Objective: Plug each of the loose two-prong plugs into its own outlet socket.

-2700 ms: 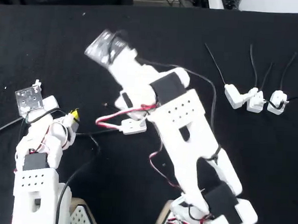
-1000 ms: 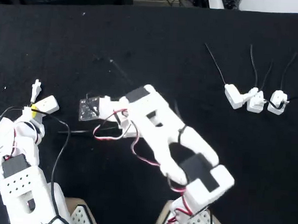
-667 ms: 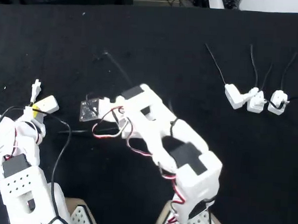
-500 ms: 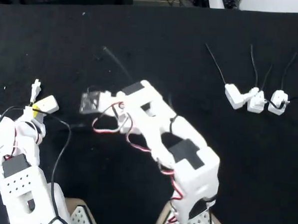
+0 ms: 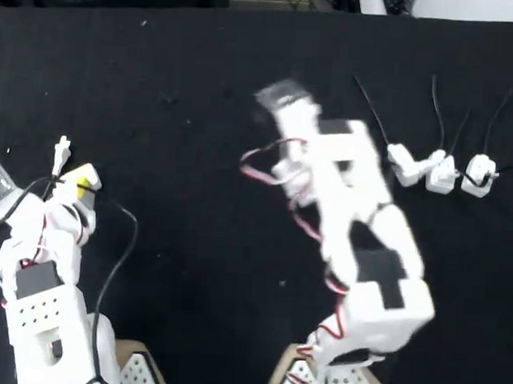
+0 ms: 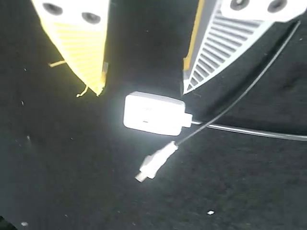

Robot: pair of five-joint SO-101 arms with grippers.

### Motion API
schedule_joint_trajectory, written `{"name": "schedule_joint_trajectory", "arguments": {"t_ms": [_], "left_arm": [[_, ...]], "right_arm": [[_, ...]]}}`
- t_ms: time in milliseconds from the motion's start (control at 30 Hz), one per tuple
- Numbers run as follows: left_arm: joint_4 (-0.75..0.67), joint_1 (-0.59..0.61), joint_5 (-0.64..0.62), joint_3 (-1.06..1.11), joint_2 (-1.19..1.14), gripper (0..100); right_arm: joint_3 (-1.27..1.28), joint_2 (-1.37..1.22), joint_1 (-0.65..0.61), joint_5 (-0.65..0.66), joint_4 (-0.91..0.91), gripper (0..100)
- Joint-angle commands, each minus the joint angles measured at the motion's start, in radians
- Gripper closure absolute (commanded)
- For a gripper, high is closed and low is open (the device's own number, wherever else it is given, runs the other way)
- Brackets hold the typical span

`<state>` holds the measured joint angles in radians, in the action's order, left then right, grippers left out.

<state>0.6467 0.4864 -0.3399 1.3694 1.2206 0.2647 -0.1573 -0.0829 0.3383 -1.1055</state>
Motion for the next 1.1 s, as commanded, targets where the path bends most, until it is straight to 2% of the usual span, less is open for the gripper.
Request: {"name": "schedule_joint_trajectory", "arguments": {"t_ms": [0,133,233,400,467,633,767,933,1067], "left_arm": [[0.003,-0.059,-0.002,0.001,0.011,74],[0.005,-0.087,-0.002,0.01,0.011,74],[0.006,-0.085,-0.002,0.012,0.011,74],[0.02,-0.082,-0.002,0.008,0.011,74],[0.044,-0.084,0.0,0.002,0.011,74],[0.049,-0.088,0.0,0.004,0.011,74],[0.049,-0.088,0.0,0.004,0.011,74],[0.048,-0.088,0.0,0.002,0.011,74],[0.068,-0.088,0.02,-0.019,0.012,74]], "right_arm": [[-0.008,0.107,0.155,-0.075,0.012,98.7],[-0.059,0.048,0.261,-0.072,0.029,98.7],[-0.15,-0.041,0.287,-0.072,0.017,97.3],[-0.351,-0.188,0.267,-0.071,-0.103,73.6],[-0.427,-0.223,0.261,-0.08,-0.144,70.4],[-0.576,-0.203,0.235,-0.103,-0.275,72.1],[-0.578,-0.091,0.178,-0.117,-0.321,72.2],[-0.42,0.202,0.04,-0.117,-0.354,72.5],[-0.101,0.532,-0.038,-0.118,-0.262,85.0]]}}
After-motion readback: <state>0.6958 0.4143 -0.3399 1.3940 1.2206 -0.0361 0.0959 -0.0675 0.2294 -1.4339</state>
